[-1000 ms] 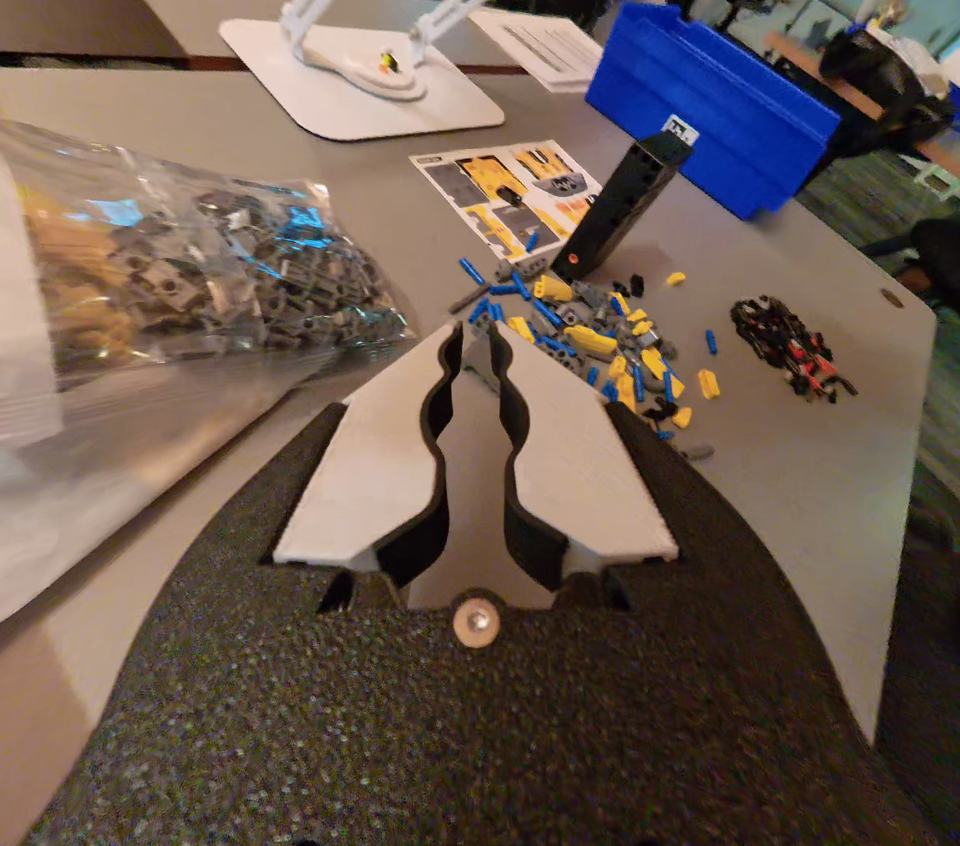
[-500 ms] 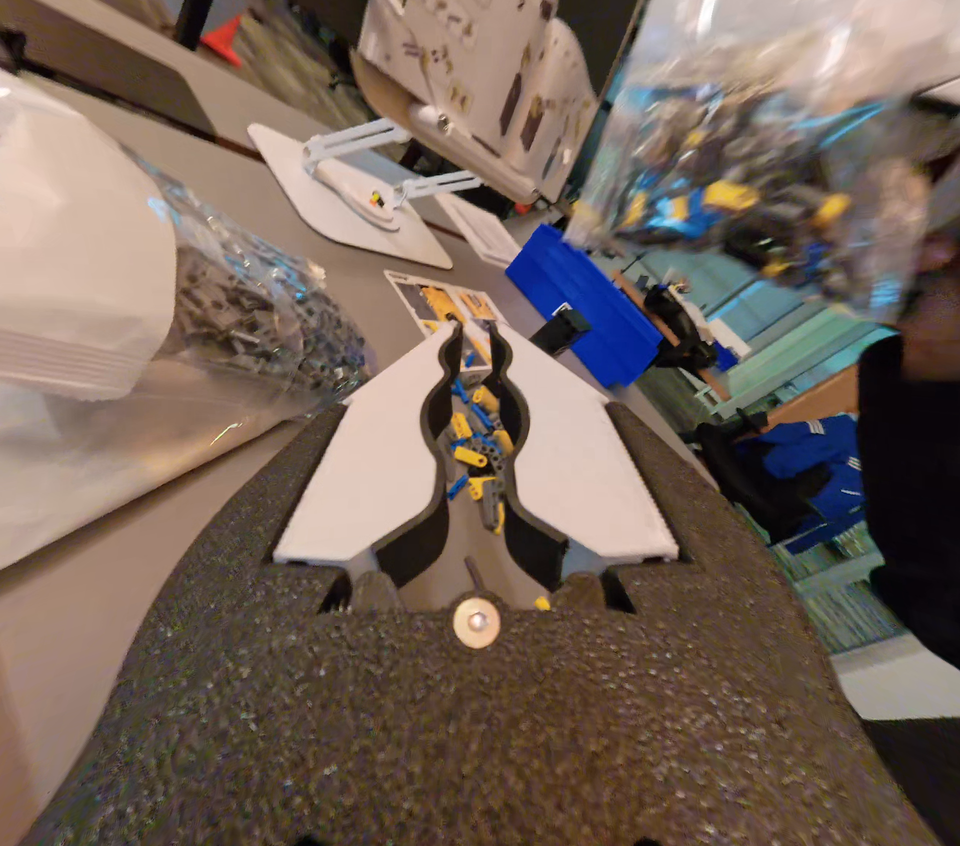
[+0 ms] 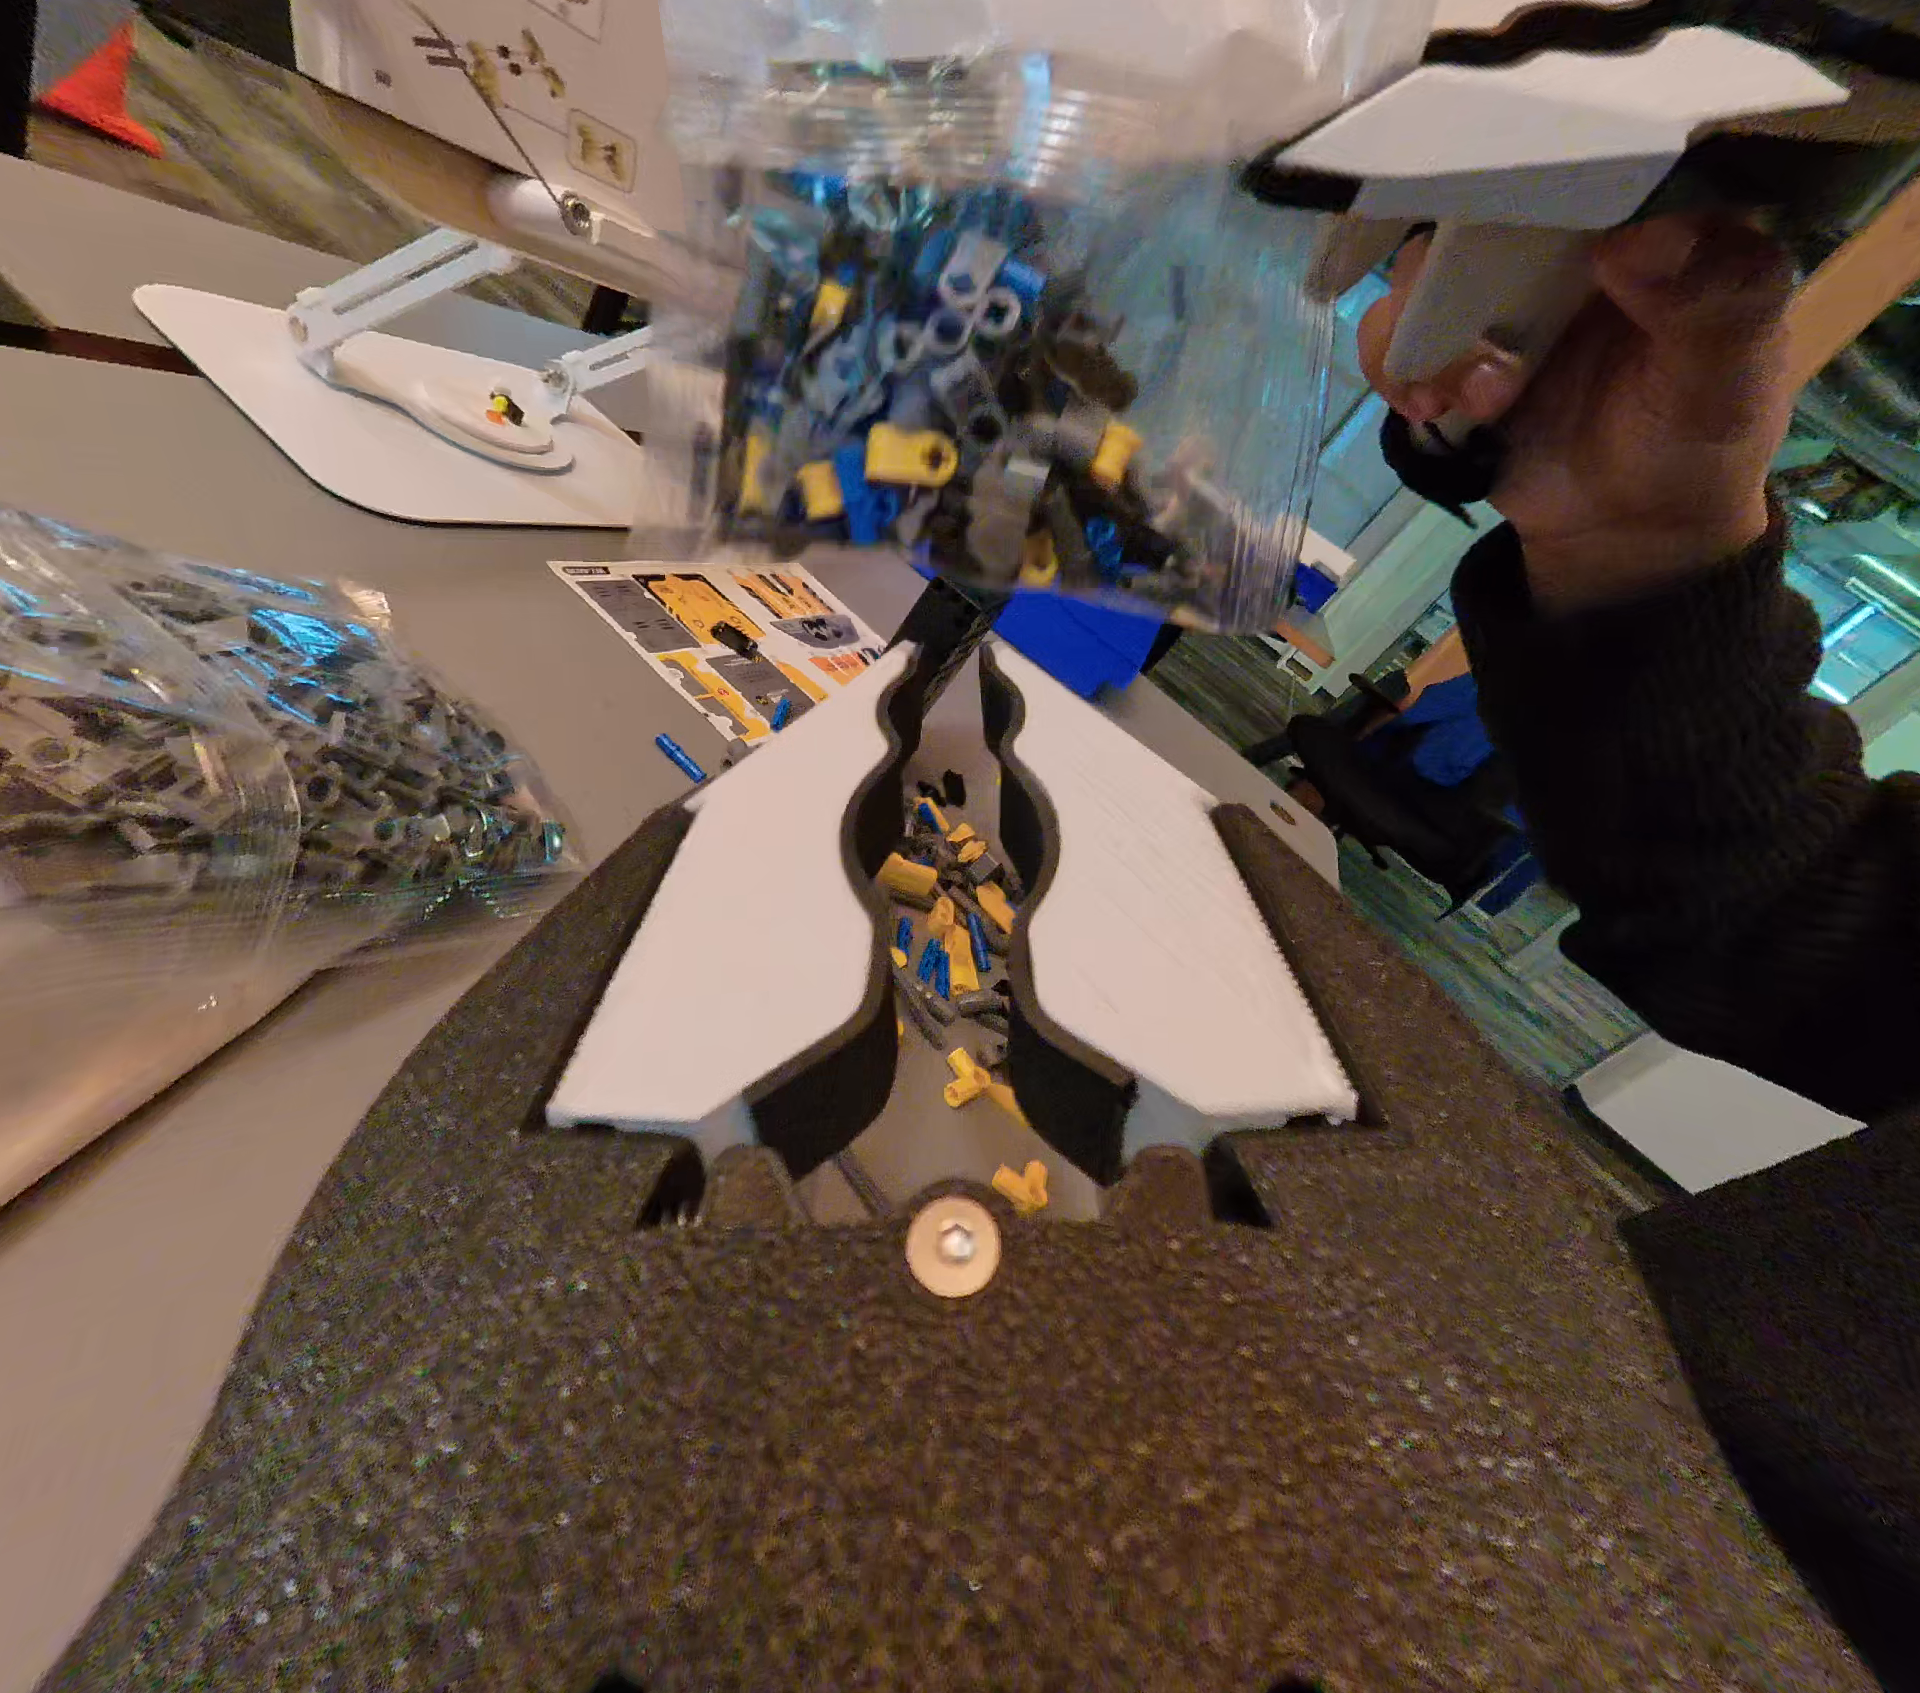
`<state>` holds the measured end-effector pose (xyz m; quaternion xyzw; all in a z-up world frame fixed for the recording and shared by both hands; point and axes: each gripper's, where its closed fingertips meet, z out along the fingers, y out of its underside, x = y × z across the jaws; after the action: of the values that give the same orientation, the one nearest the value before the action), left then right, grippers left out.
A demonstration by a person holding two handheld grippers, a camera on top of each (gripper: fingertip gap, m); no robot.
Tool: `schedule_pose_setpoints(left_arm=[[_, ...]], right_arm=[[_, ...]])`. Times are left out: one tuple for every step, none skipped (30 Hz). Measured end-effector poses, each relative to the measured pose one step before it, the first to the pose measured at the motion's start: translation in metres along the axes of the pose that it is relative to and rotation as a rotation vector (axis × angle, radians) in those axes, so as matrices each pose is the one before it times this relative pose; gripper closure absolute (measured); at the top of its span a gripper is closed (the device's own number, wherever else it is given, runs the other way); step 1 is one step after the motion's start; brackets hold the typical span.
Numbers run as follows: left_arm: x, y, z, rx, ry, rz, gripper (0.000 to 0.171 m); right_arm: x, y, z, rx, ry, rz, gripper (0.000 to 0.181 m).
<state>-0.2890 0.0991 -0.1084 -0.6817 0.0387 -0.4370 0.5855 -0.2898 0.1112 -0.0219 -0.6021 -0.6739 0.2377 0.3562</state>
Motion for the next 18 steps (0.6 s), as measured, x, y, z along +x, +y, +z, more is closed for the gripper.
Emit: schedule_pose_setpoints(left_arm=[[0.00013, -0.00162, -0.00102, 0.00922, 0.0018, -0.0025, 0.162], [-0.00073, -0.00098, -0.00102, 0.0049, -0.0015, -0.0064, 0.163], [-0.00295, 0.00023, -0.00062, -0.00121, -0.0131, -0.0047, 0.162], [-0.00157, -0.00003, -0.00022, 0.00018, -0.0062, -0.005, 0.162], [0.00035, -0.00028, 0.00009, 0.00089, 0.0026, -0.0031, 0.162], [-0.0001, 0.00058, 0.00047, -0.00298, -0.0023, 0.0015, 0.162], [-0.00166, 0.0012, 0.00085, -0.00747, -0.0118, 0.0037, 0.162], [-0.00341, 0.00229, 0.00108, -0.01365, -0.0225, 0.0042, 0.162], [-0.00419, 0.00361, 0.00132, -0.02082, -0.0261, 0.0057, 0.162], [-0.00395, 0.00385, 0.00145, -0.0229, -0.0253, 0.008, 0.162], [-0.00304, 0.00326, 0.00142, -0.01878, -0.0218, 0.0092, 0.162], [-0.00173, 0.00181, 0.00092, -0.01104, -0.014, 0.0084, 0.162], [-0.00103, 0.00069, 0.00036, -0.00327, -0.0089, 0.0061, 0.162], [-0.00129, 0.00019, -0.00011, -0.00053, -0.0081, 0.002, 0.162], [-0.00228, 0.00029, -0.00023, -0.00138, -0.0097, -0.0039, 0.162], [-0.00244, 0.00062, -0.00018, -0.00295, -0.0083, -0.0092, 0.162], [-0.00186, 0.00083, -0.00006, -0.0045, -0.0035, -0.0124, 0.162], [-0.00121, 0.00103, 0.0003, -0.00556, 0.0005, -0.0131, 0.162]], right_arm=[[-0.00597, -0.00225, 0.00585, -0.0047, -0.015, -0.0159, 0.181], [-0.00486, -0.00296, 0.00506, -0.0007, -0.0115, -0.0124, 0.181], [-0.00338, -0.00361, 0.00407, 0.0016, -0.007, -0.0138, 0.181], [-0.00188, -0.00317, 0.00368, -0.0024, -0.0024, -0.0142, 0.181], [-0.00094, -0.00328, 0.0034, -0.0011, -0.0016, -0.0149, 0.181], [-0.00018, -0.00319, 0.00365, -0.0031, -0.0032, -0.0133, 0.181], [0.00056, -0.00305, 0.00414, -0.0066, -0.0053, -0.0119, 0.181], [0.00099, -0.0039, 0.0047, -0.0055, -0.0073, -0.0116, 0.181], [0.00129, -0.00514, 0.0051, -0.0013, -0.0097, -0.011, 0.181], [0.00116, -0.0061, 0.00551, 0.0014, -0.012, -0.0102, 0.181], [0.00084, -0.00713, 0.0058, 0.0037, -0.0121, -0.0115, 0.181], [0.00072, -0.00801, 0.00605, 0.0062, -0.0109, -0.0147, 0.181], [0.00051, -0.00855, 0.00623, 0.0063, -0.0091, -0.0182, 0.181], [0.00048, -0.00898, 0.00651, 0.0053, -0.0083, -0.0209, 0.181], [0.00041, -0.00947, 0.0068, 0.0055, -0.0081, -0.0214, 0.181], [0.00035, -0.01006, 0.00734, 0.0083, -0.0098, -0.0192, 0.181], [0.0002, -0.01026, 0.00797, 0.0091, -0.0118, -0.0166, 0.181], [0.00016, -0.0099, 0.00869, 0.0085, -0.0129, -0.0155, 0.181]])
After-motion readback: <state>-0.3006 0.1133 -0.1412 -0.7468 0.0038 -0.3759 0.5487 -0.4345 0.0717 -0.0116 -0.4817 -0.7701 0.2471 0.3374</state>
